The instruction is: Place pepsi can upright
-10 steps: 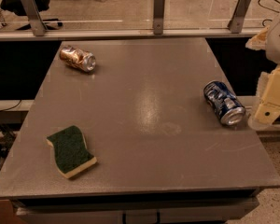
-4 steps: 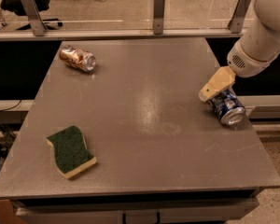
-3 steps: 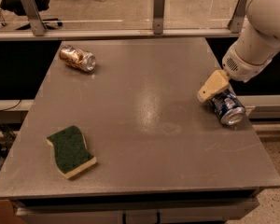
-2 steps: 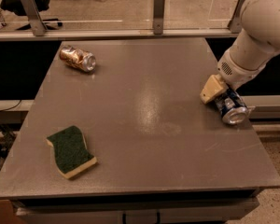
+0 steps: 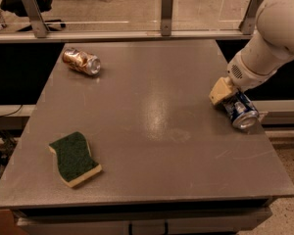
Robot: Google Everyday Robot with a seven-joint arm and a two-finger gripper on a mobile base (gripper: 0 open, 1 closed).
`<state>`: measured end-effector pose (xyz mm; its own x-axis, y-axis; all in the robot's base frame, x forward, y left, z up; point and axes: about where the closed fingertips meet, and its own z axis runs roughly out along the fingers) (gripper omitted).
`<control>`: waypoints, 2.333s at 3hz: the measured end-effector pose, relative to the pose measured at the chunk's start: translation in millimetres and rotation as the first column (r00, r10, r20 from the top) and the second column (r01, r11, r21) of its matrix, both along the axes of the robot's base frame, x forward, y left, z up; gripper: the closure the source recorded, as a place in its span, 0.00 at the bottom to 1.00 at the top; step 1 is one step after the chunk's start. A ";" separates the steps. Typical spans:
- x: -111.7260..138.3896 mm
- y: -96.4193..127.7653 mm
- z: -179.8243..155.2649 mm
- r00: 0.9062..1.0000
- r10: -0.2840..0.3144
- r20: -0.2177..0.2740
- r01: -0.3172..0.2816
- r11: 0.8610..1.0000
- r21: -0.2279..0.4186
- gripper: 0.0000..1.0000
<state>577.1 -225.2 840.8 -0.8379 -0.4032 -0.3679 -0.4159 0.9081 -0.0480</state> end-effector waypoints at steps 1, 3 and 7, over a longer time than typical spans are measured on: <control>14.9 21.7 13.6 0.992 0.086 0.097 -0.092 0.994 0.058 1.00; 37.2 64.1 58.6 0.901 0.262 0.346 -0.332 0.930 0.161 1.00; 14.8 91.3 101.1 0.541 0.293 0.788 -0.757 0.577 0.306 1.00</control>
Offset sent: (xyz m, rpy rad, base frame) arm 0.0432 0.0739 0.0636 0.2060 -0.3534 0.3549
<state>591.8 -133.9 941.9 -0.0138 -0.1976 -0.9802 -0.8954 0.4387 -0.0759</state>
